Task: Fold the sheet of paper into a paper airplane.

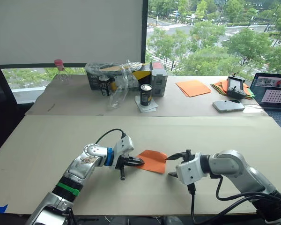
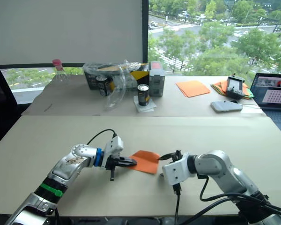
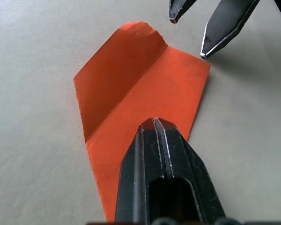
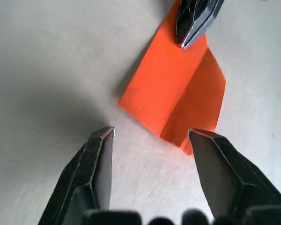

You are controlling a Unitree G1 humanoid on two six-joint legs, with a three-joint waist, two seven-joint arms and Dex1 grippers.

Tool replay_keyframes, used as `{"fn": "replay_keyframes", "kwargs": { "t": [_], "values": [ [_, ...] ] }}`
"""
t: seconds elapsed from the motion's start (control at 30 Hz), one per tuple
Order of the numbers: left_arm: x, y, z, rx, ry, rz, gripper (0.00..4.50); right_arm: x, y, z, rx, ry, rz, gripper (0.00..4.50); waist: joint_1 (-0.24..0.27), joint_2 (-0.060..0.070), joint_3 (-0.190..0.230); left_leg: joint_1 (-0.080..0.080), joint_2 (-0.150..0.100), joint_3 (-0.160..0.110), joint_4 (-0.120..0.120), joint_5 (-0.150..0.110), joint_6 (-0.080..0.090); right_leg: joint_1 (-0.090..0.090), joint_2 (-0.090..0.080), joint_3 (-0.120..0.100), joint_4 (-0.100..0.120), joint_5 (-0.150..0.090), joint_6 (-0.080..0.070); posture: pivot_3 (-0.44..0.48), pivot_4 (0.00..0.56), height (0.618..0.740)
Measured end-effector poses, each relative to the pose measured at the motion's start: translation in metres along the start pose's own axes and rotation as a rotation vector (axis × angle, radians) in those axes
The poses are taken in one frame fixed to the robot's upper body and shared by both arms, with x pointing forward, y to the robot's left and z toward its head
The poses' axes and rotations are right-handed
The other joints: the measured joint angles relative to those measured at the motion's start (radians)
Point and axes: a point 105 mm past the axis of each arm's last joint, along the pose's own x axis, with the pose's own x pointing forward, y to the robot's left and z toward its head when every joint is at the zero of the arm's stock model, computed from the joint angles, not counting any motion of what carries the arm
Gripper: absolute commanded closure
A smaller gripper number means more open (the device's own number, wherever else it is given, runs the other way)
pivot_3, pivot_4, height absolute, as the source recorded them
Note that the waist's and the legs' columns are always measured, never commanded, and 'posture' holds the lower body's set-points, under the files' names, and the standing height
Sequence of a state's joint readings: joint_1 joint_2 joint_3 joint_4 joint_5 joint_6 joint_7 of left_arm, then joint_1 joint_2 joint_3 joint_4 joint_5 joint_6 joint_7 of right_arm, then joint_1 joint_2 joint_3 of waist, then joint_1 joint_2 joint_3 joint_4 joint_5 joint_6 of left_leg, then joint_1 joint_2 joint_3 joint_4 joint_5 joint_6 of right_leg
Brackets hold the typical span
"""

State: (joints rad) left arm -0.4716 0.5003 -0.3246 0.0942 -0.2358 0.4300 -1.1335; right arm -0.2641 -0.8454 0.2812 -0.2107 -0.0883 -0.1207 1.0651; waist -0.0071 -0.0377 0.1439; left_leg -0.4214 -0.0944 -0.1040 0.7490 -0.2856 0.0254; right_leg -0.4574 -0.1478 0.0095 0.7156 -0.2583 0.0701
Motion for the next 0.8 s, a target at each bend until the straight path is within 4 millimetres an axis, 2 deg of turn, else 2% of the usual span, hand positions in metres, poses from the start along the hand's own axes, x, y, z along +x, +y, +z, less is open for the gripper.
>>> {"fn": "replay_keyframes", "kwargs": {
  "t": [0.1,0.17,0.27,0.37,0.57,0.8],
  "values": [
    [-0.001,0.001,0.0,-0.003,0.001,0.003,4.5,-0.01,-0.013,-0.006,0.356,-0.078,-0.063,1.87,-0.001,0.001,0.0,0.0,0.0,0.0,0.0,0.0,0.0,0.0,-0.001,0.001,0.0,0.0,0.0,0.0,0.15,0.67],
    [-0.001,0.001,0.0,-0.003,0.001,0.003,4.5,-0.014,-0.023,-0.007,0.495,-0.119,-0.114,1.87,-0.001,0.001,0.0,0.0,0.0,-0.001,0.0,0.0,0.0,-0.001,0.0,0.001,0.0,0.0,0.0,0.0,0.15,0.67],
    [-0.001,0.0,0.0,-0.004,-0.001,0.001,4.5,-0.01,-0.035,-0.01,0.694,-0.156,-0.185,1.87,0.0,0.001,0.0,-0.001,0.0,-0.001,-0.001,0.0,0.0,-0.001,-0.001,0.0,0.0,0.0,0.0,0.0,0.15,0.67],
    [-0.001,0.0,0.0,-0.006,-0.003,0.001,4.5,0.002,-0.033,-0.007,0.937,-0.234,-0.184,1.87,0.001,0.001,0.0,-0.001,0.0,-0.001,-0.001,0.0,0.0,-0.002,-0.001,0.0,-0.001,0.0,0.0,0.0,0.15,0.67],
    [-0.003,0.0,-0.001,-0.011,-0.005,0.011,4.5,0.01,-0.027,-0.012,1.063,-0.224,-0.158,1.87,-0.001,0.002,0.001,-0.001,0.0,-0.001,-0.001,0.0,0.0,-0.002,-0.001,0.0,-0.001,0.0,0.0,0.0,0.15,0.67],
    [-0.004,-0.001,-0.001,-0.012,-0.004,0.018,4.5,0.014,-0.022,-0.019,1.132,-0.204,-0.149,1.87,-0.005,0.002,0.001,-0.001,0.0,-0.001,-0.001,0.0,0.0,-0.002,-0.001,0.0,-0.001,0.0,0.0,0.0,0.15,0.67]
  ]
}}
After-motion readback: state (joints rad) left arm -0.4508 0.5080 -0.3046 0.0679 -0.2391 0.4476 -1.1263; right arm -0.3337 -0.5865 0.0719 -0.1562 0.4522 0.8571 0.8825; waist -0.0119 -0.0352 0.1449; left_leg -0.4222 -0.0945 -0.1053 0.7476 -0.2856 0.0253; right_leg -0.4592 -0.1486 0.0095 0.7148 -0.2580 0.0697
